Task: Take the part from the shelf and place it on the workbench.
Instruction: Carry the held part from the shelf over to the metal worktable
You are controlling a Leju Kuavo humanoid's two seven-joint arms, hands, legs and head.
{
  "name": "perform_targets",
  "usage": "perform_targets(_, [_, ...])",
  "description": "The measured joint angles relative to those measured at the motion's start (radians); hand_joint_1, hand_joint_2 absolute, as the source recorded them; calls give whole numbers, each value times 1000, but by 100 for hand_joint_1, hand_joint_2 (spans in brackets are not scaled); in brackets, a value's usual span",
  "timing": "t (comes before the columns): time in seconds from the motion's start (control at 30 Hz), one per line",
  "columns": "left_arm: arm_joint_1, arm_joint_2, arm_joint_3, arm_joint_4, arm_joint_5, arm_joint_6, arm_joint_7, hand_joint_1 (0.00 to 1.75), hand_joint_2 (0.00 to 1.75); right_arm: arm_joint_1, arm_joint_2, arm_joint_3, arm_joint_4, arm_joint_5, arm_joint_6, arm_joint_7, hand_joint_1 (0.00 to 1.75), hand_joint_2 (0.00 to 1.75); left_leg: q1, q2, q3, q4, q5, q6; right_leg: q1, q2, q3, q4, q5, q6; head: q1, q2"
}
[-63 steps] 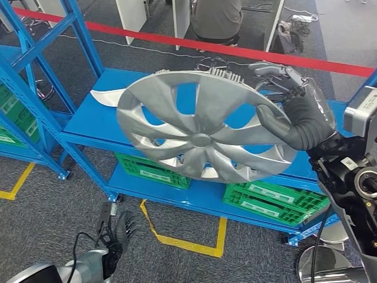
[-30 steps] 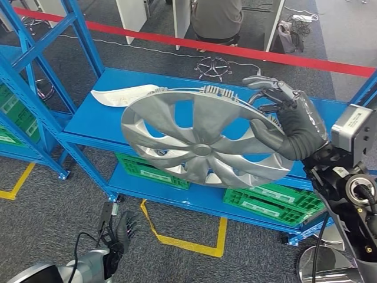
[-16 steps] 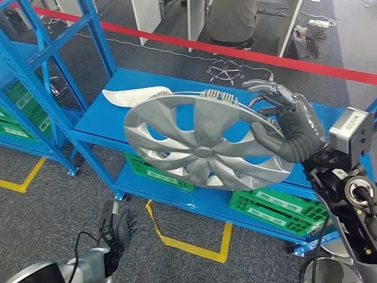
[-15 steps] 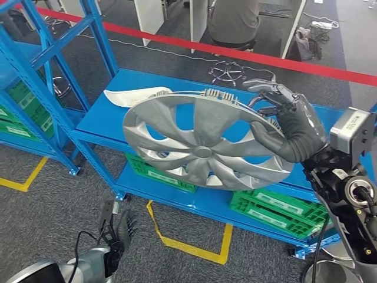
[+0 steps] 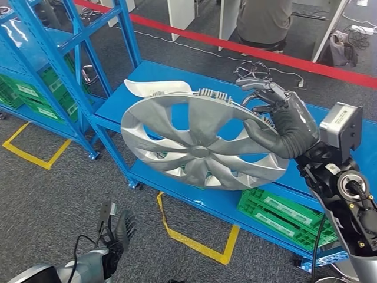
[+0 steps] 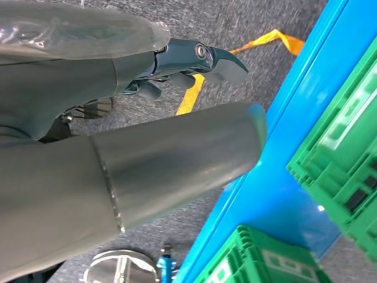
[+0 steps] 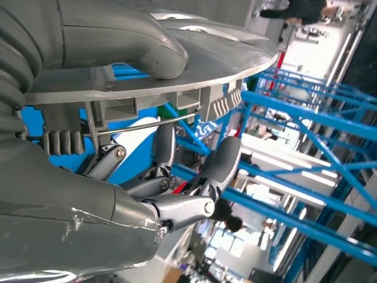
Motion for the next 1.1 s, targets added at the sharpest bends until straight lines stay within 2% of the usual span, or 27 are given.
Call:
perform_targets(0.03, [-2,1,0,0,0,0,0,0,0,-1,0,0,0,0,0,0,175,175,-7,12,20,-42,11,6,2,-9,1,0,-3,2,0,0])
perform_targets(0.07, [-4,2,0,0,0,0,0,0,0,-1,1,0,1,0,0,-1,175,175,-13,16,28,-59,12,10,4,-18,2,-1,-5,6,1,0])
perform_targets(0.13, [-3,3,0,0,0,-1,0,0,0,-1,2,0,2,0,1,-1,175,175,-10,-5,30,-66,15,15,5,-29,4,0,-11,13,1,0])
perform_targets(0.17, [-2,3,0,0,1,-1,0,0,0,-1,3,0,3,0,1,-1,175,175,-7,-15,33,-70,17,18,4,-19,1,9,-19,18,2,0])
perform_targets(0.2, [-2,3,0,0,1,-1,0,0,0,-1,3,0,3,0,2,-2,175,175,-2,-23,37,-74,19,22,2,1,-11,37,-37,23,4,0])
perform_targets(0.27, [-4,2,0,0,1,-1,1,0,0,0,3,-1,3,0,3,-3,175,175,3,-43,41,-77,20,26,-3,45,-66,160,-98,32,11,0])
perform_targets(0.3, [-5,2,0,0,1,-1,1,0,0,2,3,-1,3,0,3,-4,175,175,3,-54,42,-77,20,27,-5,55,-102,236,-128,35,13,0])
perform_targets(0.33, [-4,1,0,0,1,-1,1,0,0,4,3,-1,4,0,3,-4,175,175,4,-66,42,-77,19,28,-6,57,-131,290,-143,38,14,0])
perform_targets(0.37, [-3,0,0,0,1,-1,1,0,0,6,3,0,4,1,3,-4,175,175,4,-79,43,-76,19,27,-8,58,-144,309,-138,39,14,0])
perform_targets(0.4, [-2,0,0,0,1,-1,1,0,0,8,3,0,4,1,3,-4,175,175,5,-94,44,-74,18,26,-10,61,-135,281,-110,40,14,0])
perform_targets(0.43, [-2,-1,0,0,1,-1,1,0,0,9,3,0,5,1,3,-4,175,175,7,-108,46,-71,16,23,-13,69,-110,219,-68,41,15,0])
perform_targets(0.5, [-3,-3,0,0,2,-1,1,0,0,9,3,-1,5,1,4,-6,175,175,10,-134,44,-63,10,14,-22,113,-45,80,-6,42,16,0])
perform_targets(0.53, [-4,-3,0,0,2,-1,1,0,0,9,3,-1,6,1,5,-8,175,175,12,-145,39,-59,9,8,-24,131,-24,39,4,41,16,0])
perform_targets(0.57, [-3,-3,0,0,3,-1,1,0,0,10,3,-1,7,1,7,-9,175,175,15,-157,34,-57,11,2,-24,141,-14,21,2,39,17,0])
perform_targets(0.63, [1,-1,0,0,3,-1,1,0,0,10,4,-1,8,5,12,-11,175,175,19,-178,26,-59,16,-10,-22,125,-7,11,0,28,17,0])
perform_targets(0.67, [4,0,0,0,3,-1,2,0,0,10,5,-1,9,8,15,-11,175,175,18,-169,22,-54,13,-15,-22,113,-3,5,2,22,16,0])
perform_targets(0.7, [5,0,0,0,3,-1,2,0,0,9,6,-1,9,11,17,-11,175,175,16,-145,11,-33,0,-19,-22,101,2,-1,4,15,13,0])
perform_targets(0.77, [2,0,0,0,4,0,2,0,0,6,8,-2,10,14,20,-13,175,175,13,-79,-46,76,-51,-27,-18,76,7,-8,6,4,5,0])
perform_targets(0.8, [0,0,0,0,5,1,2,0,0,6,8,-2,10,15,22,-14,175,175,13,-59,-86,151,-80,-30,-16,62,7,-8,5,1,2,0])
perform_targets(0.83, [0,-1,0,0,5,1,3,0,0,6,8,-2,11,16,23,-14,175,175,13,-51,-122,214,-98,-32,-14,48,7,-8,4,-1,0,0])
perform_targets(0.87, [1,-2,0,0,5,1,3,0,0,8,8,-2,12,18,24,-14,175,175,13,-48,-141,243,-100,-32,-13,35,7,-8,2,-2,-1,0])
perform_targets(0.9, [2,-3,0,0,4,1,3,0,0,9,8,-1,13,18,25,-14,175,175,13,-46,-139,232,-83,-31,-13,22,8,-8,0,-2,-2,0])
perform_targets(0.93, [2,-2,0,0,4,1,4,0,0,10,9,-1,14,19,26,-14,175,175,12,-40,-114,179,-51,-29,-12,10,9,-8,-1,-2,-4,0])
perform_targets(1.0, [0,-2,0,0,4,1,4,0,0,9,10,-2,14,19,26,-14,175,175,4,-3,-32,25,12,-19,-8,-11,14,-8,-8,3,-8,0])
perform_targets(1.03, [-1,-1,0,0,4,1,4,0,0,9,11,-3,14,19,26,-13,175,175,-1,12,-3,-30,28,-12,-5,-21,17,-8,-11,7,-9,0])
perform_targets(1.07, [-3,-1,0,0,4,1,4,0,0,9,11,-4,14,19,26,-13,175,175,-5,20,12,-59,33,-6,-2,-30,19,-8,-15,12,-8,0])
perform_targets(1.1, [-4,-1,0,0,3,1,3,0,0,9,12,-4,14,20,26,-13,175,175,-9,13,13,-65,30,0,0,-39,22,-8,-19,17,-7,0])
